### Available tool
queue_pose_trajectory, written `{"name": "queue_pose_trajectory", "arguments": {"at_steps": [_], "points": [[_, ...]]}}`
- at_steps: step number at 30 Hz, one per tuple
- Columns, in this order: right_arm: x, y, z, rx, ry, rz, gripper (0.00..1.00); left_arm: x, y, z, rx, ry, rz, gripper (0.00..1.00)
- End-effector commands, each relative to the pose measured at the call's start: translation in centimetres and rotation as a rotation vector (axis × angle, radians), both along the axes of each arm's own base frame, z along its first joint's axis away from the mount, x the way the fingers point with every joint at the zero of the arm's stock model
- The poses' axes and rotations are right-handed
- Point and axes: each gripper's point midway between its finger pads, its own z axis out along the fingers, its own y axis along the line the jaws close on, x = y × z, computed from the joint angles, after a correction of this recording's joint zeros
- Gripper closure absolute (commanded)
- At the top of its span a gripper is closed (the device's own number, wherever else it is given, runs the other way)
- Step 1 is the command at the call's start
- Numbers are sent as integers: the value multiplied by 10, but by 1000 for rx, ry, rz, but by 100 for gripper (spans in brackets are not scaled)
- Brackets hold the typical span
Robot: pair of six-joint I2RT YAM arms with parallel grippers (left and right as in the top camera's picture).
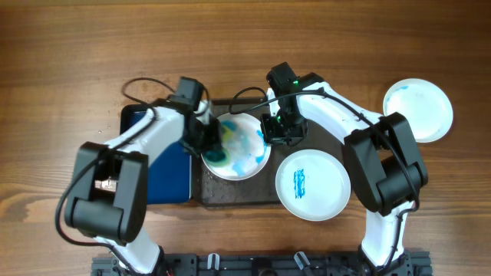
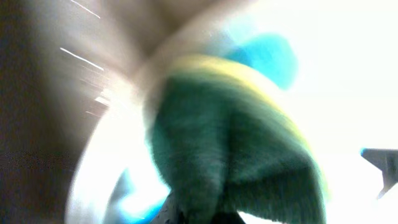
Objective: Clean dirty plates on tray and stack at the side
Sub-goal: 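Scrub the plate's blue smear with the sponge in the left gripper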
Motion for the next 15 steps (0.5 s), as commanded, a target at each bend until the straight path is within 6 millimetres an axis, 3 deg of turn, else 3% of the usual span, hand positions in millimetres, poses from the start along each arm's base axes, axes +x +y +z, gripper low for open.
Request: {"name": "queue_pose_trajectory", "arguments": {"at_steps": [1, 4, 7, 11, 15], "points": [[-5, -7, -8, -21, 19, 13, 95, -61, -42, -24, -120, 131, -239, 96], [-5, -7, -8, -21, 20, 13, 95, -61, -71, -20, -181, 96, -261, 96], [-6, -7, -8, -24, 25, 12, 96, -36, -78, -22, -157, 28, -155, 96], [-7, -8, -8, -26, 29, 12, 95, 8, -64, -25, -93, -84, 11, 96], [-7, -8, -8, -26, 29, 13, 95, 43, -28, -31, 47, -177, 193, 96]]}}
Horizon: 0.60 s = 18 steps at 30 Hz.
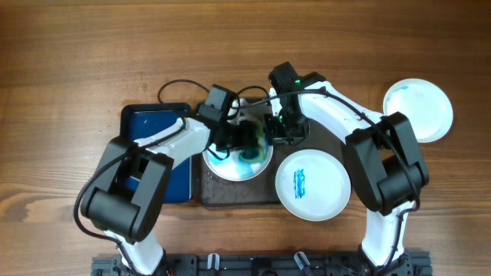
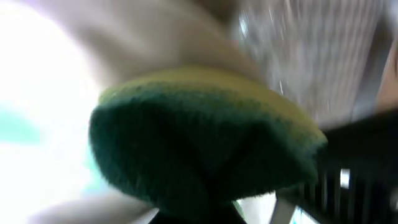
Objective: Clean dirty plates on tray and stack at the side
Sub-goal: 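Scrub the plate's blue smear with the sponge in the left gripper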
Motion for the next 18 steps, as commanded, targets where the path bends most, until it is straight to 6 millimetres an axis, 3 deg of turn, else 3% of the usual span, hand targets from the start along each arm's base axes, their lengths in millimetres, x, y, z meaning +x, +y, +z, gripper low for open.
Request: {"name": "queue_pose_trajectory", "arguments": {"at_steps": [1, 3, 6, 10, 14, 18], "points": [[-6, -4, -7, -16, 21, 20, 95, 23, 63, -35, 269, -11, 253, 96], [-6, -4, -7, -18, 20, 20, 95, 22, 90, -42, 409, -25, 301, 96], [-6, -5, -8, -26, 15, 21, 95, 0, 126, -49, 605, 31, 315, 96], [-6, -5, -8, -26, 15, 22, 95, -37, 138, -52, 672, 166, 255, 96], [-6, -5, -8, -25, 13, 27, 95, -71, 93, -48, 435, 248, -92, 96], [-6, -5, -8, -26, 14, 24, 95, -83, 49, -36, 210, 236, -253, 96]]}}
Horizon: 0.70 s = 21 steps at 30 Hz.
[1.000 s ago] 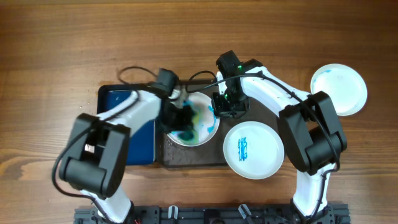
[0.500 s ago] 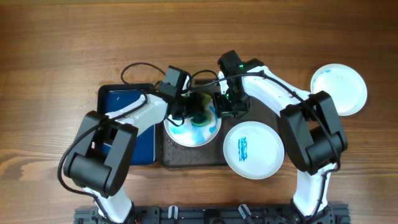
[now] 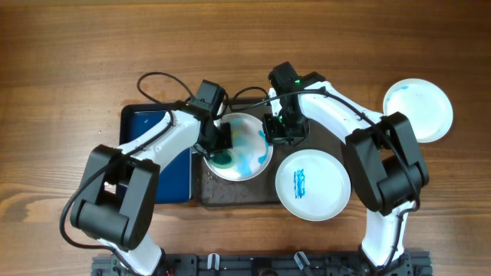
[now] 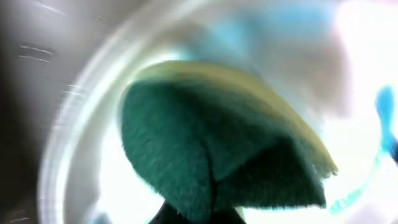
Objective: Clean dirty plates on tray and stack at the side
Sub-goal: 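Scrub the plate's blue smear with the sponge in the left gripper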
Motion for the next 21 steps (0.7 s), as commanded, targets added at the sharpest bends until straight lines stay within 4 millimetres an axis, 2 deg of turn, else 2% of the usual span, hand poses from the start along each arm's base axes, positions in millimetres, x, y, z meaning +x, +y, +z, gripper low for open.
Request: {"name": "queue_pose_trajectory", "arguments": {"at_steps": [1, 5, 8, 13, 21], "points": [[-6, -5, -8, -25, 21, 9, 95, -60, -36, -27, -197, 183, -221, 96], [-6, -5, -8, -26, 23, 6, 95, -53, -70, -19, -304, 120, -259, 96], [-7, -5, -8, -29, 27, 4, 95, -33, -77, -18, -308, 59, -180, 96], [-9, -6, -8, -33, 37, 5, 95, 9, -51, -29, -154, -31, 101, 96], [-12, -8, -8, -38, 46, 7, 95, 50, -1, -34, 86, -209, 426, 96]]}}
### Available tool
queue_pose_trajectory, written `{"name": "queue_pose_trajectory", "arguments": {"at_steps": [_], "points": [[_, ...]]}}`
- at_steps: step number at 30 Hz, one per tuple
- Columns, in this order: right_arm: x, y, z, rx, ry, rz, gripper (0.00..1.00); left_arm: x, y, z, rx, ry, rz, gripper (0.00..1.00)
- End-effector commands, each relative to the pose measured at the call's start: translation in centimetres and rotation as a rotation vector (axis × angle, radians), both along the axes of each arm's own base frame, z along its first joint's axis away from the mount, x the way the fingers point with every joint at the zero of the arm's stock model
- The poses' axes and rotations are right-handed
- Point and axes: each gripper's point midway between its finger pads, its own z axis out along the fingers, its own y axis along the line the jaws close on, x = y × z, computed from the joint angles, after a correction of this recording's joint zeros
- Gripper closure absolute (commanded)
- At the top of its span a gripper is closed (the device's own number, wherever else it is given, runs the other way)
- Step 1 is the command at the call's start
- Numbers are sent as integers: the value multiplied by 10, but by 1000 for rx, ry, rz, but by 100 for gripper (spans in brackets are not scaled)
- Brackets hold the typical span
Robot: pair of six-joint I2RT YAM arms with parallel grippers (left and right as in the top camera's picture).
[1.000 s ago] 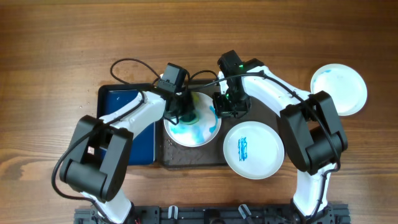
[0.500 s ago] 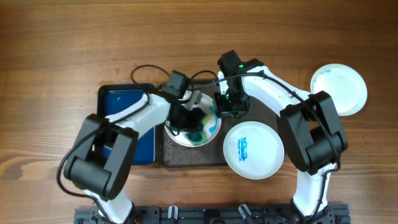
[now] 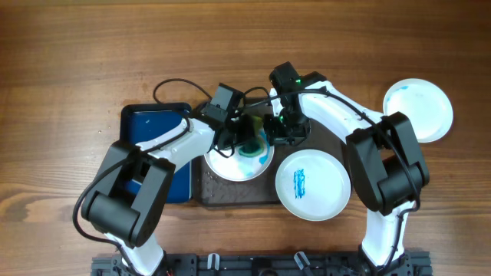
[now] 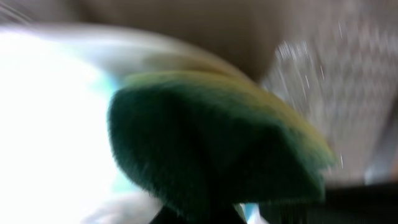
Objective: Clean dirty plates on tray and stack at the side
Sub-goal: 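Scrub the plate's blue smear with the sponge in the left gripper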
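A white plate (image 3: 230, 165) smeared with blue lies on the dark tray (image 3: 212, 192). My left gripper (image 3: 244, 138) is shut on a green and yellow sponge (image 3: 250, 142), pressed onto the plate's upper right part. In the left wrist view the sponge (image 4: 211, 143) fills the middle, blurred, with the white plate (image 4: 50, 112) on its left and the tray's textured surface (image 4: 336, 74) on its right. My right gripper (image 3: 274, 130) sits shut on the plate's right rim. A second plate (image 3: 312, 184) with blue marks overlaps the tray's right edge.
A third white plate (image 3: 417, 110) with a faint blue tint lies on the wooden table at the far right. A dark blue rectangular slab (image 3: 157, 153) lies left of the tray, under my left arm. Cables loop behind both wrists.
My left gripper has moved with the sponge from the plate's lower left part to its upper right part, close to the right gripper. The right arm has not moved.
The sponge was on the plate's left side, then at its upper right, then back at the lower left, and now at the upper right again. The right gripper stayed on the plate's right rim throughout. The other two plates kept their places.
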Motion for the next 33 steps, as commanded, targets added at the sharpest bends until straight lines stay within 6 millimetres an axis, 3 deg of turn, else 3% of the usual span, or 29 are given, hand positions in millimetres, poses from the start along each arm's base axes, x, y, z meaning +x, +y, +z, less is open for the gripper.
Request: {"name": "queue_pose_trajectory", "arguments": {"at_steps": [1, 4, 6, 12, 16, 20, 23, 24, 25, 27, 33], "points": [[-9, -5, -7, -27, 35, 9, 96, 16, 70, -36, 321, -51, 289, 96], [-10, -5, -7, -29, 39, 7, 95, 27, 89, -32, 416, -123, 342, 96], [-11, -5, -7, -32, 43, 7, 95, 23, 104, -32, 494, -124, 357, 96], [-11, -6, -7, -32, 43, 9, 95, -29, 134, -43, 665, 67, 291, 96], [-10, -5, -7, -30, 39, 10, 95, -53, 141, -44, 707, 159, 238, 96], [-10, -5, -7, -28, 36, 9, 95, -64, 115, -50, 597, 209, 65, 96], [-9, -5, -7, -28, 35, 9, 95, -70, 78, -51, 465, 195, -130, 96], [-9, -5, -7, -27, 34, 9, 95, -75, 52, -50, 384, 169, -244, 96], [-9, -5, -7, -27, 34, 9, 95, -77, 44, -50, 364, 165, -263, 96], [-9, -4, -7, -26, 33, 9, 95, -85, 36, -50, 361, 171, -285, 96], [-8, -4, -7, -25, 30, 9, 95, -96, 36, -50, 365, 209, -296, 96]]}}
